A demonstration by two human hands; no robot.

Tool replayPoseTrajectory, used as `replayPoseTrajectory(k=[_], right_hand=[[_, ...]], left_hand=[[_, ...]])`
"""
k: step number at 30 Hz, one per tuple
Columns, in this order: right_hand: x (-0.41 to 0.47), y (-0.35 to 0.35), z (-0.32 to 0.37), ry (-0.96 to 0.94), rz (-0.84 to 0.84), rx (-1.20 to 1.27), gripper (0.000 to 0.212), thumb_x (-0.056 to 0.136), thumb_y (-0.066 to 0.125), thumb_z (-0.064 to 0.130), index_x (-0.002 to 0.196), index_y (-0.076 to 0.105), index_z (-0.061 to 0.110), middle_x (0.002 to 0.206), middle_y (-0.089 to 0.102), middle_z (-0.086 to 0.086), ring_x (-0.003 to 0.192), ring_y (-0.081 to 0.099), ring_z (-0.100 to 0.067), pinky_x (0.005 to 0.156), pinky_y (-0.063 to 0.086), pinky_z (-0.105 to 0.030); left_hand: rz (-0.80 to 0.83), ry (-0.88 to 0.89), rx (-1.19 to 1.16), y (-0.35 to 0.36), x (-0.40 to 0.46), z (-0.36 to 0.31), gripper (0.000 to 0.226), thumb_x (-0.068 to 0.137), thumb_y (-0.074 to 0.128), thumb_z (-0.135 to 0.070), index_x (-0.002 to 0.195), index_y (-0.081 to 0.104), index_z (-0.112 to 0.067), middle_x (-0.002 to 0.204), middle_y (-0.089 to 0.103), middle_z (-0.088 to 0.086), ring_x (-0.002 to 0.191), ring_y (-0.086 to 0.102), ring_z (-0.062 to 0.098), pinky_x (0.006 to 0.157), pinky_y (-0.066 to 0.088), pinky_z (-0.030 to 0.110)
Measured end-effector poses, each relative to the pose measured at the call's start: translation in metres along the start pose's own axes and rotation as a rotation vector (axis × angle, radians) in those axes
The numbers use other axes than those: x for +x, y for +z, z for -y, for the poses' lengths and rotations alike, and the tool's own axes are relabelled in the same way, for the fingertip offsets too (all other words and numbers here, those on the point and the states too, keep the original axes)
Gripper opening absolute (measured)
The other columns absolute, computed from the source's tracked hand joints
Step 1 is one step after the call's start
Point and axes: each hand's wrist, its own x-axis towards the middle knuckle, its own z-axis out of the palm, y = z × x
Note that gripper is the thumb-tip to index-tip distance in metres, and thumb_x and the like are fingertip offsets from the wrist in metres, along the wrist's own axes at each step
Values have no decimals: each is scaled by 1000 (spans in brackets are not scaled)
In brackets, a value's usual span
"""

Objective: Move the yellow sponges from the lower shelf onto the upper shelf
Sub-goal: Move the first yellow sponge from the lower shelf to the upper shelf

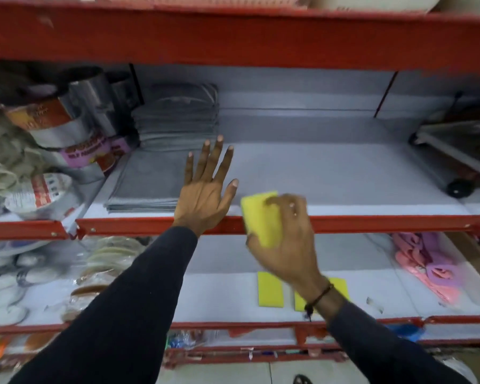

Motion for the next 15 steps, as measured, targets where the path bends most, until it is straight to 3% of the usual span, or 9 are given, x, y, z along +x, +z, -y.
replayPoseTrajectory(k=[3,6,8,10,13,15], right_hand=[[65,-13,-14,190,-128,-104,61,71,77,41,124,53,21,122,51,-10,104,60,-31,86,50,-34],[83,1,-30,295,160,-374,63,72,76,50,121,54,17,115,54,-17,97,64,-43,84,55,-44],[73,10,-31,280,290,-511,61,74,67,61,116,58,18,114,57,-14,101,62,-39,87,50,-46],[61,6,-29,245,159,-555,54,75,60,67,107,65,24,111,61,-6,103,60,-30,86,41,-44],[31,-8,-35,120,-302,-392,30,78,67,53,87,65,24,94,64,3,91,59,-23,79,40,-41],[-13,1,-52,77,-348,-290,23,81,70,40,77,58,21,82,61,4,81,56,-24,73,40,-41]], left_hand=[[7,-4,10,-2,-1,-2,72,109,21,-49,171,5,-18,180,-4,9,166,-7,30,132,2,62],[5,-7,34,-2,-4,-1,72,108,21,-49,171,4,-17,180,-4,10,166,-7,30,131,4,63],[0,-11,52,-2,-5,0,73,108,18,-50,171,3,-17,180,-5,10,166,-6,30,132,5,62],[-5,-8,53,-1,-3,1,73,108,17,-51,171,3,-17,180,-5,10,166,-6,30,132,5,62],[-15,-8,59,-1,-2,0,73,108,17,-50,171,3,-17,180,-4,10,166,-5,30,131,6,63],[-22,-18,56,2,-4,0,73,108,18,-49,171,2,-17,180,-5,10,166,-6,30,132,5,62]])
